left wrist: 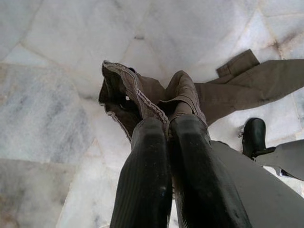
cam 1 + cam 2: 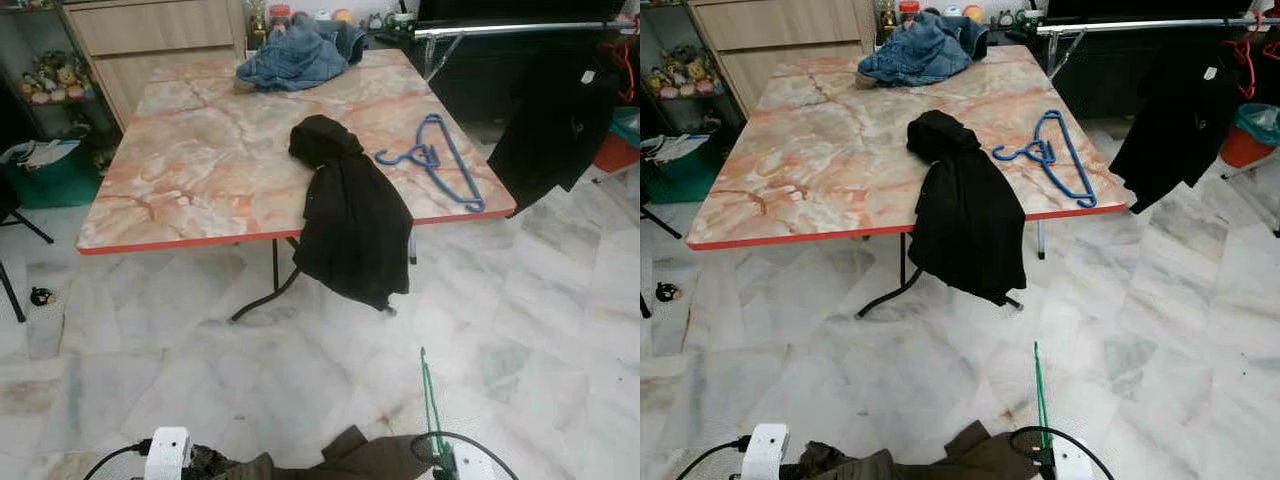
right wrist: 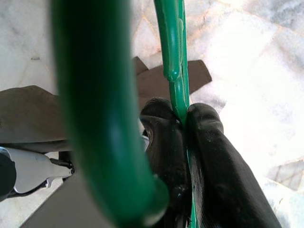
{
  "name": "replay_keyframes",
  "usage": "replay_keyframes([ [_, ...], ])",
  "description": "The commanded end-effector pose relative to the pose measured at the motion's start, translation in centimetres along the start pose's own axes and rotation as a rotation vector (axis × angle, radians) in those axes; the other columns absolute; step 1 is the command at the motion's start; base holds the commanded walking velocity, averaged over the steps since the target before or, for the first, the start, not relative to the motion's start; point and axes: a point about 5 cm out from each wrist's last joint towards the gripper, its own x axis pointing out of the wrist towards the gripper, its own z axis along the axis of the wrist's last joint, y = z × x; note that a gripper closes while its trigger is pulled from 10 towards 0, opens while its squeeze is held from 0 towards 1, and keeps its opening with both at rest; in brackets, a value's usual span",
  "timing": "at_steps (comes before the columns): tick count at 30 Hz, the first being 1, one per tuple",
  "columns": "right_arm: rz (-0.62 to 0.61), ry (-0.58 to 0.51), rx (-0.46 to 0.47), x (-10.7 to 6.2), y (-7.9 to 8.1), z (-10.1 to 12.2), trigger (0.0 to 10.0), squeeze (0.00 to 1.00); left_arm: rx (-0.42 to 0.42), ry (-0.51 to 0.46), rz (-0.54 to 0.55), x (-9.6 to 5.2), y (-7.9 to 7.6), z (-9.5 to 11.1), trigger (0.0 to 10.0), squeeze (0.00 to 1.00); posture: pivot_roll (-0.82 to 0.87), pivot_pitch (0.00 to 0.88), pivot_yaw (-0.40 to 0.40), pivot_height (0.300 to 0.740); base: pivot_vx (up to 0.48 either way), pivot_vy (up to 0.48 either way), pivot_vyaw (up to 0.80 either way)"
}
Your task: Hang hanger
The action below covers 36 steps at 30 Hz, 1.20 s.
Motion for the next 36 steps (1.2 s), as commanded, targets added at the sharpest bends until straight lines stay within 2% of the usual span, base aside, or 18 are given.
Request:
replay_keyframes([
  [1, 0.008, -0.007, 0.011, -0.1, 0.1, -0.1, 10.0, 0.0, -0.024, -0.015, 0.033, -0.2, 0.7, -0.2, 10.0, 0.0, -0.02, 0.033, 0.013, 0.74, 0.0, 0.0, 0.0],
  [7, 0.02, -0.011, 0.015, 0.0, 0.6, -0.1, 10.0, 0.0, -0.09, -0.084, 0.108, -0.5, 2.0, 0.7, 10.0, 0.0, -0.01, 0.025, 0.011, 0.74, 0.0, 0.0, 0.0],
  [12, 0.036, -0.007, 0.021, 0.1, 1.3, -0.1, 10.0, 0.0, -0.155, -0.241, 0.215, -0.6, 4.0, 4.4, 10.0, 0.0, -0.01, 0.019, 0.008, 0.74, 0.0, 0.0, 0.0],
  [14, 0.041, -0.007, 0.017, 0.1, 1.5, -0.1, 10.0, 0.0, -0.142, -0.353, 0.301, -1.2, 6.0, 7.8, 10.0, 0.0, -0.01, 0.018, 0.005, 0.74, 0.0, 0.0, 0.0],
  [15, 0.043, -0.008, 0.016, 0.2, 1.6, 0.0, 10.0, 0.0, -0.131, -0.429, 0.371, -1.9, 7.5, 10.2, 10.0, 0.0, -0.01, 0.018, 0.006, 0.74, 0.0, 0.0, 0.0],
  [17, 0.045, -0.009, 0.014, 0.2, 1.6, 0.0, 10.0, 0.0, -0.123, -0.52, 0.468, -3.2, 9.8, 12.9, 10.0, 0.0, -0.01, 0.021, 0.008, 0.74, 0.0, 0.0, 0.0],
  [18, 0.045, -0.01, 0.015, 0.2, 1.7, 0.1, 10.0, 0.0, -0.13, -0.597, 0.566, -4.9, 12.0, 15.1, 10.0, 0.0, 0.0, 0.022, 0.011, 0.74, 0.0, 0.0, 0.0],
  [19, 0.044, -0.011, 0.016, 0.2, 1.7, 0.1, 10.0, 0.0, -0.135, -0.642, 0.631, -6.0, 13.4, 16.3, 10.0, 0.0, 0.0, 0.022, 0.011, 0.74, 0.0, 0.0, 0.0],
  [20, 0.044, -0.012, 0.016, 0.2, 1.7, 0.2, 10.0, 0.0, -0.121, -0.7, 0.748, -8.0, 15.4, 18.0, 10.0, 0.0, 0.0, 0.025, 0.013, 0.74, 0.0, 0.0, 0.0],
  [23, 0.039, -0.015, 0.016, 0.2, 1.7, 0.2, 10.0, 0.0, -0.112, -0.773, 0.891, -10.7, 17.7, 19.7, 10.0, 0.0, 0.0, 0.028, 0.016, 0.74, 0.0, 0.0, 0.0],
  [27, 0.038, -0.016, 0.018, 0.2, 1.8, 0.2, 10.0, 0.0, -0.038, -0.912, 1.174, -15.4, 20.3, 22.0, 10.0, 0.0, 0.01, 0.036, 0.017, 0.74, 0.0, 0.0, 0.0],
  [31, 0.042, -0.015, 0.016, 0.2, 1.9, 0.1, 10.0, 0.0, 0.026, -0.946, 1.177, -15.1, 19.4, 22.5, 10.0, 0.0, 0.01, 0.04, 0.015, 0.74, 0.0, 0.0, 0.0],
  [32, 0.046, -0.013, 0.025, 0.2, 2.0, 0.0, 10.0, 0.0, 0.025, -0.912, 1.043, -13.1, 18.0, 22.3, 10.0, 0.0, 0.01, 0.044, 0.014, 0.74, 0.0, 0.0, 0.0],
  [34, 0.045, -0.013, 0.025, 0.2, 2.1, 0.0, 10.0, 0.0, 0.031, -0.88, 0.907, -10.9, 16.2, 21.8, 10.0, 0.0, 0.01, 0.044, 0.014, 0.74, 0.0, 0.0, 0.0],
  [35, 0.044, -0.018, 0.022, 0.2, 2.0, 0.1, 10.0, 0.0, 0.031, -0.809, 0.704, -8.0, 13.5, 20.6, 10.0, 0.0, 0.0, 0.045, 0.014, 0.74, 0.0, 0.0, 0.0],
  [36, 0.031, -0.02, 0.036, 0.2, 1.9, 0.0, 10.0, 0.0, 0.026, -0.76, 0.563, -6.2, 11.7, 19.5, 10.0, 0.0, 0.0, 0.045, 0.014, 0.74, 0.0, 0.0, 0.0],
])
